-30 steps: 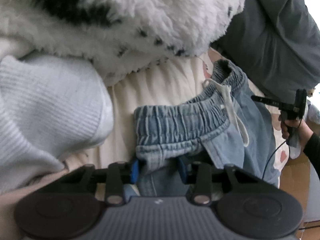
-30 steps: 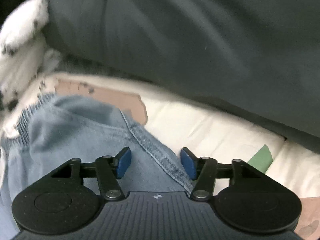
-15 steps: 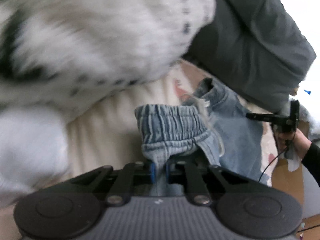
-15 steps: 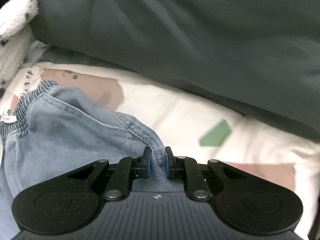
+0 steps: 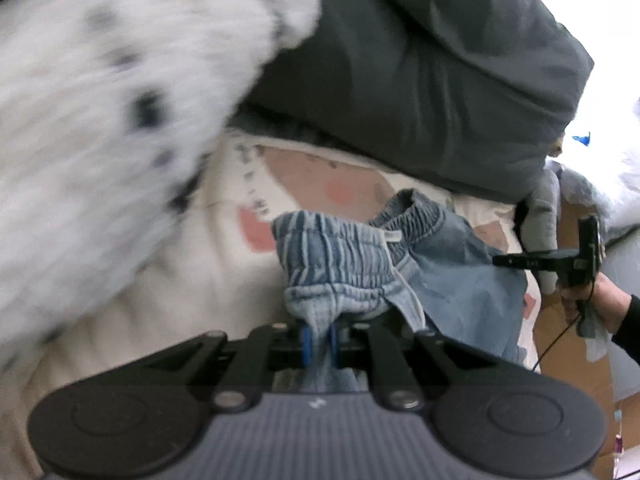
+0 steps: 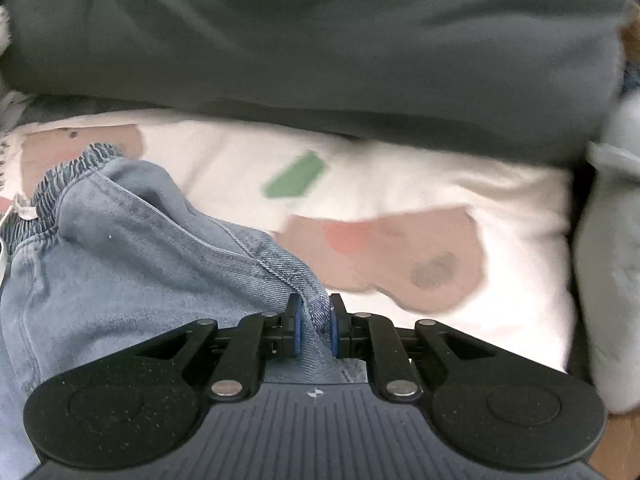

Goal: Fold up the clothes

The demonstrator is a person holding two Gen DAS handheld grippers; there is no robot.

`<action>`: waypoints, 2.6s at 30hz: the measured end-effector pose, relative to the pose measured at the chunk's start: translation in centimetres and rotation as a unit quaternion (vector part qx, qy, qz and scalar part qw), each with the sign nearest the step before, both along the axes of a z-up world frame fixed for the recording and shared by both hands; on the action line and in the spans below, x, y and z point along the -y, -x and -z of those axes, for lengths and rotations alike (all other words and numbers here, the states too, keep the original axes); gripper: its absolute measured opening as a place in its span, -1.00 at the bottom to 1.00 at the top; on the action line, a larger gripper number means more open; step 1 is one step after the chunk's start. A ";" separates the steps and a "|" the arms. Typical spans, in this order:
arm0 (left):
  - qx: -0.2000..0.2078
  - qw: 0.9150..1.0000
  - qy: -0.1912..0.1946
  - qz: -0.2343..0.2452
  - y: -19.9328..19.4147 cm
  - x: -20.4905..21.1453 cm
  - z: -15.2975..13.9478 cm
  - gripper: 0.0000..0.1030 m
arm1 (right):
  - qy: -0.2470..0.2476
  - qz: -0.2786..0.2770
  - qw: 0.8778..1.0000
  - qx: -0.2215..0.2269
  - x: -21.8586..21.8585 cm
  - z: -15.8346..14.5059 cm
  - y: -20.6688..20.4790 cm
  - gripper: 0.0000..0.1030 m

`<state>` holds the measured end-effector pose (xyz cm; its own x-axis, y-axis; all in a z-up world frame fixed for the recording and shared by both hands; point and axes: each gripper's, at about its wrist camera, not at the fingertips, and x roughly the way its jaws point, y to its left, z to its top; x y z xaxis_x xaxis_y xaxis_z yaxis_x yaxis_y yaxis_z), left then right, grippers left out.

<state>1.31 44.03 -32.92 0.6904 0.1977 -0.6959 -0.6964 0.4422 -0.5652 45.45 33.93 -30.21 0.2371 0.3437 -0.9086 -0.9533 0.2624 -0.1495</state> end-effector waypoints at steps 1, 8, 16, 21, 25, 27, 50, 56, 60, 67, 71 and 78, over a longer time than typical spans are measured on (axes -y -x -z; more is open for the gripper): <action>0.002 1.000 -0.003 0.005 -0.6 -0.4 -0.1 -0.83 | 0.000 0.010 1.000 0.003 0.6 -0.2 -0.5 -0.78; 0.030 0.999 -0.018 0.037 -5.7 -2.0 -0.9 -0.87 | -0.009 0.053 0.998 0.024 3.9 -2.4 -3.5 -0.78; 0.038 0.997 -0.025 0.058 -9.0 -2.4 -1.6 -0.89 | -0.020 0.092 0.995 0.043 7.3 -4.8 -6.5 -0.77; -0.017 0.999 0.016 0.047 -9.2 -3.3 2.3 -0.89 | 0.014 0.104 0.994 0.034 7.6 -1.9 -7.2 -0.76; -0.043 0.997 0.036 0.048 -8.6 -3.0 4.3 -0.92 | 0.031 0.116 0.992 0.032 7.3 0.5 -7.2 -0.70; -0.048 0.997 0.042 0.049 -8.4 -2.8 4.8 -0.93 | 0.030 0.122 0.992 0.032 7.2 0.6 -7.2 -0.64; 0.042 0.994 0.076 0.072 -7.0 -0.7 3.6 -0.93 | -0.093 -0.049 0.993 -0.052 -3.8 -2.0 3.4 -0.18; 0.042 0.990 0.094 0.092 -8.0 1.1 4.4 -0.93 | -0.066 -0.115 0.988 -0.076 -7.6 0.5 7.0 -0.18; 0.043 0.989 0.109 0.094 -8.6 1.7 5.2 -0.93 | -0.051 -0.143 0.985 -0.084 -9.6 1.6 8.9 -0.16; 0.054 0.987 0.115 0.097 -8.6 2.4 5.2 -0.93 | -0.034 -0.178 0.979 -0.096 -12.0 2.5 10.5 0.00; 0.055 0.987 0.116 0.093 -8.4 2.4 5.2 -0.93 | -0.004 -0.191 0.978 -0.089 -13.2 4.0 10.7 -0.01; 0.048 0.989 0.110 0.087 -8.4 1.8 4.9 -0.93 | 0.059 -0.219 0.971 -0.080 -15.0 6.5 12.0 -0.45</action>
<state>9.68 42.20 -37.81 0.7652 -0.0789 -0.6390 -0.5596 0.4093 -0.7206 33.47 48.97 -36.71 -0.0563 0.2711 -0.9609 -0.9830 -0.1834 0.0058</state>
